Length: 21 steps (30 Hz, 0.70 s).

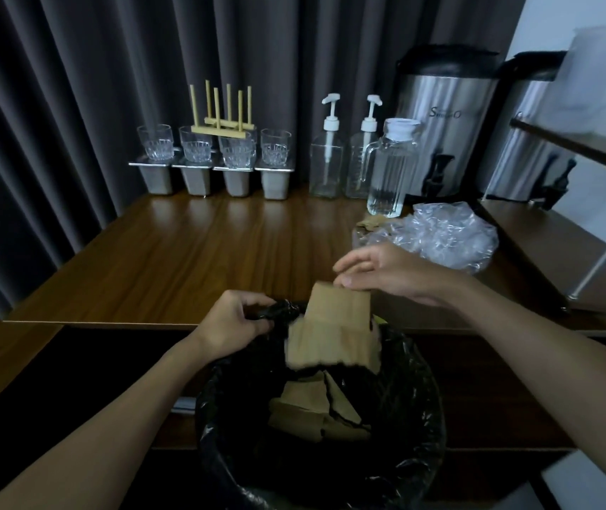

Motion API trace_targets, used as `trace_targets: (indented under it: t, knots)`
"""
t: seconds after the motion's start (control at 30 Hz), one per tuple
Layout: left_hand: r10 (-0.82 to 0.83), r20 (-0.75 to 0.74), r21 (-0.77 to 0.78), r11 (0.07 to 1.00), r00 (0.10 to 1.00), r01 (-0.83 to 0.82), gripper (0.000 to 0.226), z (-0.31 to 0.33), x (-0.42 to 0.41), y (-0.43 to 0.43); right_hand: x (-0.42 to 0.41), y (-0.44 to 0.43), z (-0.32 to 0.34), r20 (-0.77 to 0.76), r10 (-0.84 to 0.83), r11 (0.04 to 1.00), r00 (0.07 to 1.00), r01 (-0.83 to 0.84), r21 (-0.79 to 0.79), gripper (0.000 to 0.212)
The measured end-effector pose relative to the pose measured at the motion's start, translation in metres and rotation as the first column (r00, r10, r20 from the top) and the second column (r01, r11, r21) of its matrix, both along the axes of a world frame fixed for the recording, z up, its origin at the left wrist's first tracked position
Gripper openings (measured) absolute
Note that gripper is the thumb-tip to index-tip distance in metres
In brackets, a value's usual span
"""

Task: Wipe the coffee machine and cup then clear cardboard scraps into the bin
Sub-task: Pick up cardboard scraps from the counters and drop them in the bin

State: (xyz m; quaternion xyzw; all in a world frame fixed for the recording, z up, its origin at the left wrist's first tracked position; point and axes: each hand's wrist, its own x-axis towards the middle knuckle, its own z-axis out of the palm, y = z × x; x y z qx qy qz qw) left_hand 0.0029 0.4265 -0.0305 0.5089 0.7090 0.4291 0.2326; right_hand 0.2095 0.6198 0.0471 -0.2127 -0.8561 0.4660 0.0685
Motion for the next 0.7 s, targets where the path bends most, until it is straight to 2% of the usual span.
trace_targets:
  t: [0.03,0.1,0.13,0.17,0.2,0.23,0.27,0.3,0.37,0.5,0.57,0.63,0.7]
  knots:
    - [-0.007,0.013,-0.004,1.0,1.0,0.007,0.037,0.002,0.003,0.003,0.003,0.004,-0.002,-0.024,-0.013,0.998,1.0,0.015,0.058,0.021]
    - [-0.01,0.022,-0.009,1.0,1.0,0.011,0.035,0.004,0.01,0.01,0.01,0.02,-0.007,-0.217,-0.176,0.946,0.96,0.226,0.231,0.023]
    - [-0.008,0.024,-0.006,1.0,1.0,0.009,0.036,0.004,0.013,0.013,0.014,0.032,-0.01,-0.347,-0.278,0.853,0.896,0.396,0.34,0.029]
    - [-0.003,0.027,-0.002,1.0,1.0,0.003,0.036,0.003,0.017,0.016,0.019,0.046,-0.013,-0.439,-0.36,0.712,0.823,0.546,0.441,0.039]
    - [0.004,0.03,0.003,1.0,1.0,-0.004,0.037,0.003,0.02,0.019,0.024,0.061,-0.016,-0.468,-0.431,0.568,0.772,0.634,0.524,0.052]
    - [0.011,0.026,0.001,1.0,1.0,-0.011,0.036,0.002,0.022,0.021,0.029,0.075,-0.02,-0.437,-0.501,0.472,0.747,0.659,0.586,0.068]
    - [0.012,0.015,-0.006,1.0,1.0,-0.012,0.036,0.002,0.025,0.024,0.033,0.089,-0.023,-0.373,-0.559,0.439,0.74,0.646,0.624,0.084]
    - [0.008,0.004,-0.018,1.0,1.0,-0.008,0.035,0.002,0.027,0.026,0.036,0.102,-0.027,-0.306,-0.595,0.451,0.743,0.624,0.637,0.098]
    - [0.011,-0.003,-0.031,0.999,1.0,-0.011,0.037,0.0,0.029,0.03,0.035,0.121,-0.035,-0.213,-0.612,0.545,0.762,0.601,0.584,0.111]
    - [0.006,0.012,-0.051,0.999,1.0,-0.005,0.052,0.001,0.037,0.034,0.022,0.144,-0.054,-0.104,-0.567,0.728,0.817,0.557,0.4,0.115]
    - [0.009,-0.008,-0.057,0.998,1.0,-0.009,0.059,0.001,0.04,0.037,0.015,0.152,-0.062,-0.034,-0.569,0.758,0.821,0.541,0.364,0.12]
    - [0.021,-0.032,-0.058,0.998,0.999,-0.023,0.049,-0.001,0.041,0.037,0.009,0.158,-0.067,0.007,-0.581,0.759,0.814,0.538,0.367,0.122]
    - [0.036,-0.042,-0.059,0.998,0.998,-0.038,0.041,-0.003,0.041,0.038,0.004,0.163,-0.074,0.012,-0.582,0.754,0.813,0.533,0.384,0.115]
